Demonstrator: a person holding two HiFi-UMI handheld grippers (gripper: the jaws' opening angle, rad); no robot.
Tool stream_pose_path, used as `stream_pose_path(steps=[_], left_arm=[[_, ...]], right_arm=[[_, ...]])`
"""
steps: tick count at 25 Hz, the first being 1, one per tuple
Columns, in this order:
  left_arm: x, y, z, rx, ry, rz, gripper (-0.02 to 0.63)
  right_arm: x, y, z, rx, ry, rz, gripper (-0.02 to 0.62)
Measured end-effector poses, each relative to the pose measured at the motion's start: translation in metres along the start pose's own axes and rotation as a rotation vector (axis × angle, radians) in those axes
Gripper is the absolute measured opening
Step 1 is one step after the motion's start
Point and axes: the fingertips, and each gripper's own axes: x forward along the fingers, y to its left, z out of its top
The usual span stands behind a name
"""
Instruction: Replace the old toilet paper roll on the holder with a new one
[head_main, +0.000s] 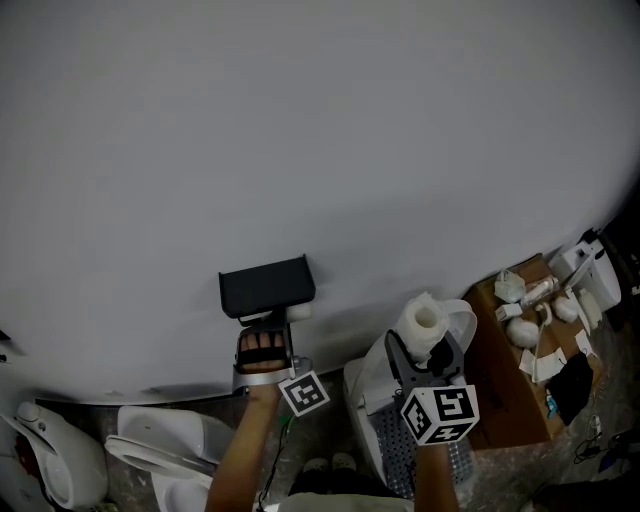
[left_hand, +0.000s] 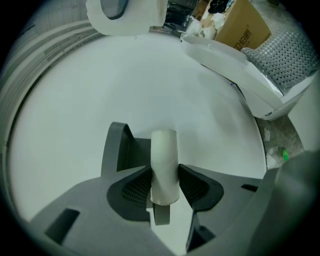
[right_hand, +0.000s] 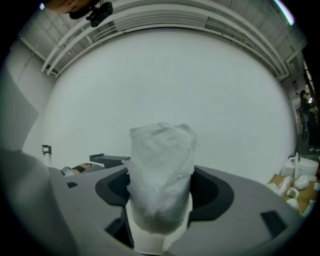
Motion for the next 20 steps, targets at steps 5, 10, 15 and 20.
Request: stream_pose_path(steps=[5, 10, 15, 20], left_arm=[[0.004, 0.001, 0.028, 0.004, -0.039, -0.002, 0.175], [0.006, 0.002, 0.051, 0.016, -0.078, 0.013, 0.175], [0.008, 0.008, 0.077, 0.016, -0.125, 0.023, 0.175], [0.002, 0.015, 0.108, -0.002, -0.181, 0.028, 0.175]], right_arm=[[-0.004, -0.018, 0.0, 0.0, 0.001, -0.034, 0.31], [-0.011, -0.033, 0.0, 0.0, -0.001, -0.066, 0.31], [-0.012, -0.047, 0.003, -0.002, -0.003, -0.092, 0.31], [-0.017, -0.057, 0.006, -0.006, -0.007, -0.111, 0.31]])
